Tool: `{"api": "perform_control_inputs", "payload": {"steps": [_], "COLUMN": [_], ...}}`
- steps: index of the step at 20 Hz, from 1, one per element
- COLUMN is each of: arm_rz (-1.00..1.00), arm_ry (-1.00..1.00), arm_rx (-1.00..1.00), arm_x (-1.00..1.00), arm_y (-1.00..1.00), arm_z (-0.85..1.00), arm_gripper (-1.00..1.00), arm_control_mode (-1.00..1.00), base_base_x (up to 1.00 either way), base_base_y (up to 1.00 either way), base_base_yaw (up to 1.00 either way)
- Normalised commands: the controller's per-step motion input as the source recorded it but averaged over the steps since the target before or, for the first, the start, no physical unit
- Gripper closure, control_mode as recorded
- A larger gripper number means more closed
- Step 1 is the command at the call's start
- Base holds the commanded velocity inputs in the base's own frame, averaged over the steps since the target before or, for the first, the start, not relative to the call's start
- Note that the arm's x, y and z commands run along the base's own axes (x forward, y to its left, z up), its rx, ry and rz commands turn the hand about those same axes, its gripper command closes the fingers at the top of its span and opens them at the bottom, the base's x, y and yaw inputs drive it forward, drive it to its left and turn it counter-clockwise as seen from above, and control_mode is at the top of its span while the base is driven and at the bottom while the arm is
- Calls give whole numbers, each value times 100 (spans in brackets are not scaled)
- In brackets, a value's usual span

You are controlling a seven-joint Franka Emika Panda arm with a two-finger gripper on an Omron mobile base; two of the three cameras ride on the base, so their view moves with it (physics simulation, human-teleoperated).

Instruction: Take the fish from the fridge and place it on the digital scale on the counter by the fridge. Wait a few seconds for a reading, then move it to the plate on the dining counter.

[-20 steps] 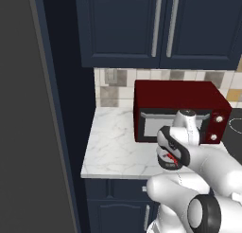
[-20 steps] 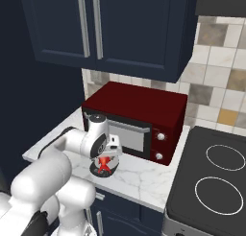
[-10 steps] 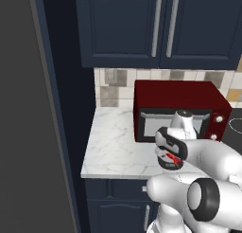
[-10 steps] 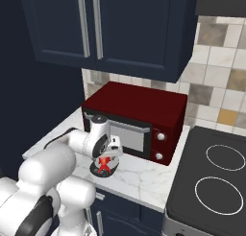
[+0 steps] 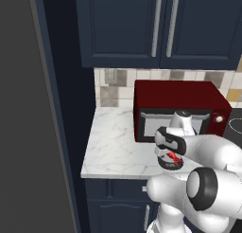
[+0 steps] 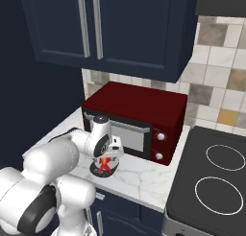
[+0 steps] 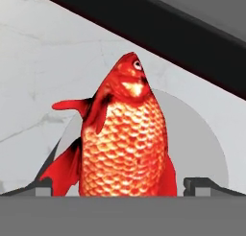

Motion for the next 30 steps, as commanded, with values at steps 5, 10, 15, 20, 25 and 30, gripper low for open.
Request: {"api": "perform_control_inputs", "payload": {"steps": [5,10,15,20,25,30], "arm_rz": [0,0,0,0,0,0], "arm_ry": [0,1,1,0,0,0], "arm_rx": [0,0,0,0,0,0], "arm_x": [0,0,-1,-14,-20,-63], "arm_y": [0,0,0,0,-2,-5], "arm_z": [-4,0,2,19,30,44], "arm_gripper": [100,100,100,100,100,100], "arm_control_mode": [-100,-100,-100,-100,-100,-100], "base_base_x": [0,0,0,0,0,0], "base_base_y": [0,0,0,0,0,0], "base_base_yaw": [0,0,0,0,0,0]}}
